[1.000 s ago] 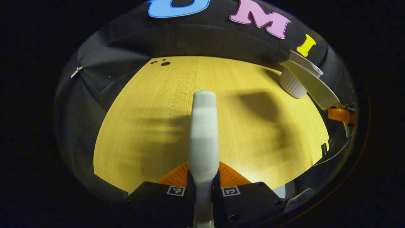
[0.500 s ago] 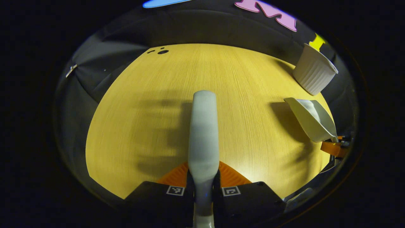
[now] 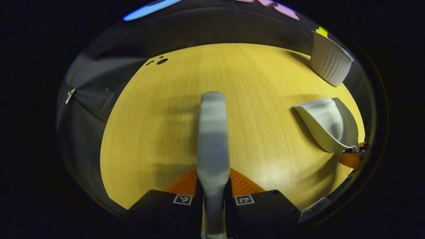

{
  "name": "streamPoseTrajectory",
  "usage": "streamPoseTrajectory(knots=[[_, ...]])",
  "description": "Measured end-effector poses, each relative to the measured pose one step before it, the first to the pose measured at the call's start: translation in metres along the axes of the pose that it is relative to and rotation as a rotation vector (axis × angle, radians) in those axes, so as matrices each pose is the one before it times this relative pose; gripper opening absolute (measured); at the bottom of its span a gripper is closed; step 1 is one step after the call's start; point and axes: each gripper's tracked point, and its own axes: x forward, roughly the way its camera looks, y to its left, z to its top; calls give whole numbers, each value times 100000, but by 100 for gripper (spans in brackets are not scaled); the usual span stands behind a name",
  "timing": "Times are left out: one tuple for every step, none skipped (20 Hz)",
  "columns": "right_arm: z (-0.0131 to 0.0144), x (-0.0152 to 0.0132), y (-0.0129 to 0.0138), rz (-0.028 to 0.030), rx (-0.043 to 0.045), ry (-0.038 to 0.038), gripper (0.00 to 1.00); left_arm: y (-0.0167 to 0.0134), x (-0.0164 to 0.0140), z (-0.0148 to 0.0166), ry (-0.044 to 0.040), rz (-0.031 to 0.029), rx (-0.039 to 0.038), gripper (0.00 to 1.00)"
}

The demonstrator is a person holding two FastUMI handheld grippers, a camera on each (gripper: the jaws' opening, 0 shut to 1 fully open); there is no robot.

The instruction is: Pick up the small broom and dustpan from the desktop, sweep the trash into the dustpan with the broom, and then empty the trash into the garbage bin.

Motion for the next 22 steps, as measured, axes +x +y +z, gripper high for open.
streamPoseTrajectory(knots=[[-356,-56,-103,258,74,1814,38,-165,-90,-49,406,-166,-109,31],[-160,97,16,260,756,1396,34,-51,17,-129,604,-106,-87,32],[-1,46,30,126,869,696,39,-145,-125,-116,170,39,-352,35],[223,-9,92,469,632,-392,37,-172,-120,-115,25,118,-464,33],[223,-18,132,942,432,-236,34,-269,-127,-52,-542,-511,-416,41],[128,-10,-80,-237,-124,-33,46,-273,-113,-38,-379,-1197,-359,34],[214,-84,-4,42,-373,-598,49,-151,-331,169,-1584,-611,33,45],[196,-146,169,672,-183,-557,44,-35,-404,544,-2911,-893,411,58],[206,-371,67,38,-54,-1007,57,-38,-470,367,-2577,-317,456,72],[269,-352,169,136,-365,-1233,64,80,-924,413,-2252,288,126,86],[47,-562,33,-590,-569,-1139,73,69,-717,334,-2190,235,20,100],[221,-617,-59,-826,8,-1431,88,-99,-980,275,-2178,-538,-329,96],[347,-780,240,402,979,-1987,98,-151,-1135,397,-1885,-548,-1219,96],[442,-1072,286,286,1489,-2520,100,-41,-1154,696,-2883,-236,-1436,96],[473,-1163,421,267,1849,-3264,99,-48,-1357,866,-3951,58,-1308,96],[819,-1222,426,941,1990,-4262,100,-59,-1599,958,-4382,-431,-832,96],[940,-1342,353,1070,1596,-4735,100,-89,-1670,1022,-4812,-224,-432,100],[1190,-1492,320,1054,1141,-6015,100,350,-2137,1319,-6360,1702,319,96],[1030,-1401,362,494,417,-5424,100,426,-1475,1146,-5285,1772,718,96],[1191,-1152,440,160,-46,-5954,99,218,-1696,1310,-6647,1170,961,96],[1069,-1114,606,-362,-649,-5952,99,4,-1754,1197,-5737,409,475,96],[1427,-1264,479,-553,-1051,-5996,99,6,-1588,948,-4407,-514,-355,100]])
